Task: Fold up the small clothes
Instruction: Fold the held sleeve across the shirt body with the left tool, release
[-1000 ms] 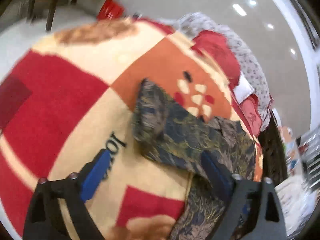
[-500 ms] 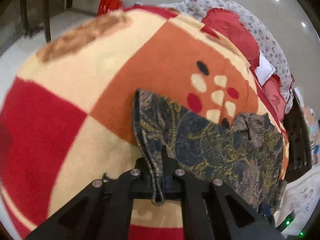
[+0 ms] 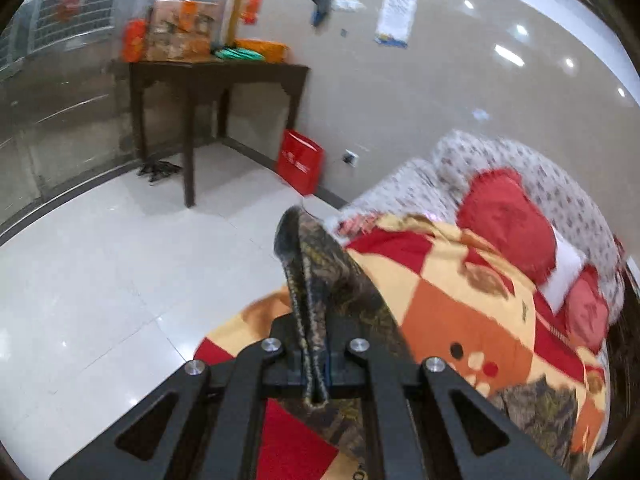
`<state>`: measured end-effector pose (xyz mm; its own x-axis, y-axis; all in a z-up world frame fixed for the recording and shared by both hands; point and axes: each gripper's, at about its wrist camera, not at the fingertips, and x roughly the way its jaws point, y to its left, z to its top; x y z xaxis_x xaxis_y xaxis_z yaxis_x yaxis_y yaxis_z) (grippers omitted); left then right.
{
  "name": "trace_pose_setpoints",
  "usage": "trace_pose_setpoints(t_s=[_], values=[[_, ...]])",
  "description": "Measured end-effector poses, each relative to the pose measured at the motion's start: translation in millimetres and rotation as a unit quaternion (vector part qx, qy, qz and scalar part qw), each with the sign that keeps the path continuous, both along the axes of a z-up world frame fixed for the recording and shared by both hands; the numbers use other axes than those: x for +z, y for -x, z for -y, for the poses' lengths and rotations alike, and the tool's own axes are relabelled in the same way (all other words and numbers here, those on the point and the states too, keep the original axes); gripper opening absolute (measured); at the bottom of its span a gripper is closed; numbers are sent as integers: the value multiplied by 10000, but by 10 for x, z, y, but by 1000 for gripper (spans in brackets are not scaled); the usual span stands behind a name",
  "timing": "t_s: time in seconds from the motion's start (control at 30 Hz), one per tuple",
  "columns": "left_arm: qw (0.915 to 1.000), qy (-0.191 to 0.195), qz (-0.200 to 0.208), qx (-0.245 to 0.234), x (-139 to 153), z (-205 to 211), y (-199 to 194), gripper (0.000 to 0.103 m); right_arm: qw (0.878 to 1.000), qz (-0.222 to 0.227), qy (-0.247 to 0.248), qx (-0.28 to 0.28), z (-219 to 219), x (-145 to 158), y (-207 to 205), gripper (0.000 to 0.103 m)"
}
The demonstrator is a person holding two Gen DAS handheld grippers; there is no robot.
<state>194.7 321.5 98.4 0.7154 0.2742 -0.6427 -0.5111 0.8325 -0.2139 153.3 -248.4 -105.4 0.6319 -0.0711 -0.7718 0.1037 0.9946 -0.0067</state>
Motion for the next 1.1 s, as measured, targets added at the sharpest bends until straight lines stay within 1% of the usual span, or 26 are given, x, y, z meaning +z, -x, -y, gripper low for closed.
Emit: trace_pose_setpoints(t_s=[0.07, 0.1, 0.17, 0.2, 0.27, 0.3, 0.37, 0.4, 0.43, 0.47, 0.53, 0.57, 0.6, 0.63, 0.67, 0.73, 0.77, 0.8, 0.87, 0.9, 0.93, 0.97, 1.0, 1.03, 1.07, 1.1], values=[[9999, 43, 102, 70, 19, 48, 18, 5, 10000, -21, -39, 7, 12, 3, -4, 79], [9998, 129, 139, -69, 23, 117, 23, 5, 10000, -65, -55, 6, 18, 11, -12, 79], [9973, 203, 192, -673, 18, 484, -74, 5, 9998, -149, -87, -14, 30, 54, 10, 79], [9946, 216, 230, -993, 23, 672, -89, 5, 9998, -176, -113, -66, 50, 106, 68, 77], [9847, 256, 279, -1699, 2, 1167, -142, 5, 9996, -100, -182, -172, 107, 218, 254, 75], [9781, 303, 253, -2043, -31, 1446, -202, 5, 9995, -62, -218, -207, 133, 255, 334, 75], [9603, 350, 236, -2757, -132, 2131, -258, 5, 9992, 92, -252, -285, 201, 327, 587, 76], [9535, 345, 205, -2986, -177, 2389, -301, 5, 9991, 138, -225, -336, 239, 320, 738, 76], [9445, 340, 181, -3262, -240, 2715, -319, 5, 9990, 125, -193, -371, 261, 292, 818, 76], [9342, 328, 131, -3551, -333, 3077, -323, 5, 9991, 58, -168, -394, 277, 245, 874, 76], [9152, 423, -15, -4007, -497, 3678, -335, 5, 9988, -227, -133, -405, 318, 57, 933, 76], [9039, 458, -145, -4250, -622, 4014, -324, 5, 9986, -262, -215, -397, 346, -22, 956, 76], [8927, 499, -269, -4470, -739, 4333, -302, 5, 9985, -69, -383, -393, 392, -46, 1011, 76], [8785, 539, -385, -4731, -843, 4642, -271, 5, 9976, 82, -552, -404, 442, -67, 1057, 77], [8681, 550, -442, -4914, -910, 4859, -257, 5, 9970, 109, -642, -412, 471, -93, 1066, 78], [8363, 589, -628, -5415, -1076, 5329, -187, 5, 9971, 248, -626, -360, 480, -124, 1088, 79], [8167, 598, -748, -5691, -1176, 5577, -152, 5, 9976, 298, -540, -323, 464, -136, 1097, 80], [8073, 555, -842, -5815, -1234, 5740, -105, 5, 9979, 355, -455, -298, 445, -143, 1106, 80], [7976, 371, -1017, -5935, -1398, 5983, -92, 5, 9977, 397, -461, -298, 438, -140, 1112, 80], [7933, 401, -1117, -5972, -1466, 6050, -91, 5, 9975, 415, -495, -291, 445, -141, 1120, 80], [7903, 479, -1259, -5977, -1558, 6106, -123, 5, 9974, 428, -511, -284, 448, -143, 1129, 80], [7905, 508, -1321, -5959, -1619, 6131, -86, 5, 9973, 446, -522, -279, 452, -145, 1132, 80], [7882, 566, -1374, -5972, -1665, 6126, -73, 8, 9972, 467, -516, -274, 452, -147, 1140, 80], [7833, 659, -1431, -6014, -1718, 6142, -87, 18, 9972, 479, -512, -273, 455, -150, 1153, 80], [7782, 727, -1491, -6057, -1744, 6133, -67, 27, 9971, 490, -514, -273, 455, -150, 1159, 80], [7720, 804, -1576, -6105, -1784, 6122, -58, 45, 9970, 500, -517, -273, 451, -148, 1157, 80]])
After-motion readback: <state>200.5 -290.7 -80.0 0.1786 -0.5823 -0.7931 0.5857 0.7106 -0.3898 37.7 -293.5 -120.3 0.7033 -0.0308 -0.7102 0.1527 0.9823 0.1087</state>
